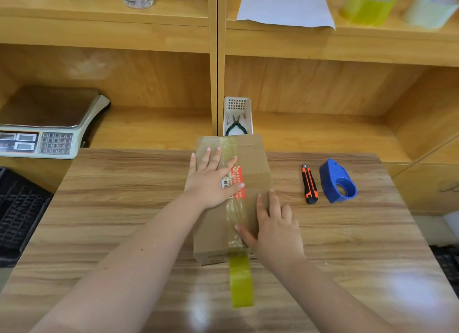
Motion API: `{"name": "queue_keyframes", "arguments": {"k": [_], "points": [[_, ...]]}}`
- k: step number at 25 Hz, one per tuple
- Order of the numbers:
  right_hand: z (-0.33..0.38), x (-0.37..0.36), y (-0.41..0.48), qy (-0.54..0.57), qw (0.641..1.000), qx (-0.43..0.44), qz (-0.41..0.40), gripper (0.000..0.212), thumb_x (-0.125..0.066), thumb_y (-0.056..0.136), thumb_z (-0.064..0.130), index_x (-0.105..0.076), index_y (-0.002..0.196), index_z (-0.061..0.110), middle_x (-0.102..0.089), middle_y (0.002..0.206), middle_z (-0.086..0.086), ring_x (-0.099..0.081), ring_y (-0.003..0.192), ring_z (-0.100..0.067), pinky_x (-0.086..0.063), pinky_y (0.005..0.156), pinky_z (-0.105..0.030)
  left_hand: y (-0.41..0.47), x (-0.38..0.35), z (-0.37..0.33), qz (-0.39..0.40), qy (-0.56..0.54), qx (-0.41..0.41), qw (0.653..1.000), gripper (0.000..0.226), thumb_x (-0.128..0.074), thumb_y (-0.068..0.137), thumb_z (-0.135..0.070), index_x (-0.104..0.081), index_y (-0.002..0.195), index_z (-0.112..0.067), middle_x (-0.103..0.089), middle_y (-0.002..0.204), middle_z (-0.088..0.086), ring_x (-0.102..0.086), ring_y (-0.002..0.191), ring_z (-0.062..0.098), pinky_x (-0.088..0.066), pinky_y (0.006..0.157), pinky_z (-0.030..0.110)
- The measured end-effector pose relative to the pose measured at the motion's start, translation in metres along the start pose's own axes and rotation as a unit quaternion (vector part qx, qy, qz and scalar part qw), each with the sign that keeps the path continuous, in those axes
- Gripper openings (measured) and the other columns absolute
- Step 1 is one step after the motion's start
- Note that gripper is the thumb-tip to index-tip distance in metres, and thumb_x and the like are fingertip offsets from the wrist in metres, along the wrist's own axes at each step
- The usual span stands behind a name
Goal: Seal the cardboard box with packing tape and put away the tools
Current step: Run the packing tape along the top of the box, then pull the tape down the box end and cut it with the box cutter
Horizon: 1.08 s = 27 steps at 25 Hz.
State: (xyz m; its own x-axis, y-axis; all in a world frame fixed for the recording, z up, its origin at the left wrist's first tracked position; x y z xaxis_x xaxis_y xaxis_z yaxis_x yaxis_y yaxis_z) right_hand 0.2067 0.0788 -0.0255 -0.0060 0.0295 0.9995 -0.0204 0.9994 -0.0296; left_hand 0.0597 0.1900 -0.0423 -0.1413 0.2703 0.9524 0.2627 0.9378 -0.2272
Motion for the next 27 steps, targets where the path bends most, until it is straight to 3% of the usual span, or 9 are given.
{"name": "queue_keyframes", "arguments": {"k": [2,4,6,9,12,16,19,25,27], "points": [[-0.009,0.002,0.003,0.053,0.998,0.018,-0.015,0.077,-0.03,0.08,0.069,-0.048,0.134,0.017,-0.047,0.14,-0.013,-0.053,0.105,-0.033,-0.053,0.08,-0.044,0.0,-0.001,0.001,-0.02,0.002,-0.007,1.0,0.08,-0.02,0.079,-0.083,-0.002,0.149,-0.05,0.011,0.165,-0.001,0.018,0.151,0.022,0.014,0.119,0.054],[-0.034,-0.002,0.014,0.185,0.982,0.024,-0.011,0.059,-0.041,0.086,0.057,-0.048,0.131,0.02,-0.046,0.137,-0.008,-0.047,0.117,-0.029,-0.048,0.094,-0.044,0.001,0.0,0.003,-0.033,-0.006,-0.011,0.999,0.08,-0.021,0.079,-0.083,-0.004,0.15,-0.05,0.009,0.165,-0.001,0.016,0.151,0.022,0.013,0.12,0.053],[-0.077,-0.019,0.035,0.287,0.958,-0.024,-0.021,0.043,-0.053,0.089,0.035,-0.051,0.128,0.017,-0.048,0.134,-0.007,-0.046,0.123,-0.027,-0.043,0.101,-0.04,0.002,-0.001,0.004,-0.046,-0.009,-0.013,0.999,0.08,-0.021,0.079,-0.083,-0.006,0.15,-0.049,0.007,0.165,-0.001,0.015,0.151,0.021,0.012,0.12,0.052],[-0.149,-0.072,0.079,0.307,0.939,-0.146,0.044,0.042,-0.054,0.089,0.013,-0.048,0.131,0.013,-0.05,0.133,-0.012,-0.048,0.122,-0.03,-0.042,0.103,-0.042,0.001,0.0,0.002,-0.062,-0.02,-0.012,0.998,0.081,-0.021,0.078,-0.083,-0.01,0.15,-0.048,0.004,0.165,-0.001,0.012,0.152,0.021,0.012,0.121,0.051],[-0.19,-0.13,0.11,0.218,0.945,-0.185,0.161,0.056,-0.05,0.09,0.011,-0.032,0.143,0.013,-0.041,0.142,-0.018,-0.044,0.126,-0.037,-0.038,0.106,-0.049,0.0,0.002,0.003,-0.068,-0.03,-0.009,0.997,0.085,-0.018,0.073,-0.085,-0.014,0.15,-0.048,0.001,0.165,-0.001,0.01,0.152,0.02,0.011,0.121,0.051],[-0.203,-0.178,0.119,0.201,0.934,-0.186,0.228,0.068,-0.043,0.094,0.015,-0.007,0.15,0.018,-0.002,0.161,-0.002,-0.006,0.147,-0.03,-0.014,0.119,-0.046,0.0,0.0,0.005,-0.066,-0.04,-0.001,0.997,0.083,-0.022,0.073,-0.084,-0.017,0.149,-0.049,-0.001,0.165,-0.002,0.009,0.152,0.018,0.011,0.122,0.049],[-0.198,-0.191,0.098,0.192,0.945,-0.18,0.195,0.071,-0.049,0.091,0.03,-0.01,0.15,0.019,-0.003,0.161,0.002,-0.011,0.146,-0.029,-0.022,0.116,-0.047,0.0,-0.002,0.005,-0.061,-0.041,-0.003,0.997,0.083,-0.023,0.073,-0.084,-0.017,0.149,-0.05,-0.001,0.165,-0.003,0.009,0.152,0.017,0.01,0.122,0.049],[-0.158,-0.188,0.002,0.15,0.962,-0.109,0.199,0.071,-0.042,0.093,0.036,-0.007,0.15,0.013,0.001,0.161,-0.004,-0.013,0.147,-0.027,-0.023,0.115,-0.038,0.0,0.001,0.003,-0.078,-0.045,-0.011,0.996,0.082,-0.026,0.074,-0.083,-0.02,0.148,-0.049,-0.005,0.165,-0.001,0.005,0.153,0.019,0.008,0.122,0.049],[-0.154,-0.185,-0.007,0.164,0.96,-0.122,0.191,0.065,-0.042,0.093,0.034,-0.016,0.149,0.012,-0.008,0.161,-0.006,-0.02,0.144,-0.029,-0.028,0.113,-0.041,-0.002,0.003,0.002,-0.082,-0.054,-0.013,0.995,0.084,-0.033,0.074,-0.083,-0.025,0.148,-0.046,-0.011,0.165,0.0,0.001,0.153,0.02,0.006,0.122,0.05]]}}
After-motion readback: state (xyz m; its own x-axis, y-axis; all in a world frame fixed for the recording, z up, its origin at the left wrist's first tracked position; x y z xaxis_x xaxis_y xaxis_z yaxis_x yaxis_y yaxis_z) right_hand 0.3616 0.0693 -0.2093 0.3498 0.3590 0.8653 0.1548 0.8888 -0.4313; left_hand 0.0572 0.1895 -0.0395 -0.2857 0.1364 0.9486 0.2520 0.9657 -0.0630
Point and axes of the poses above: each hand's wrist, its own y-axis towards the middle knuckle, its own x-axis out of the back of the hand, z = x × y, the point moved 7 cm from there along y, towards the middle knuckle
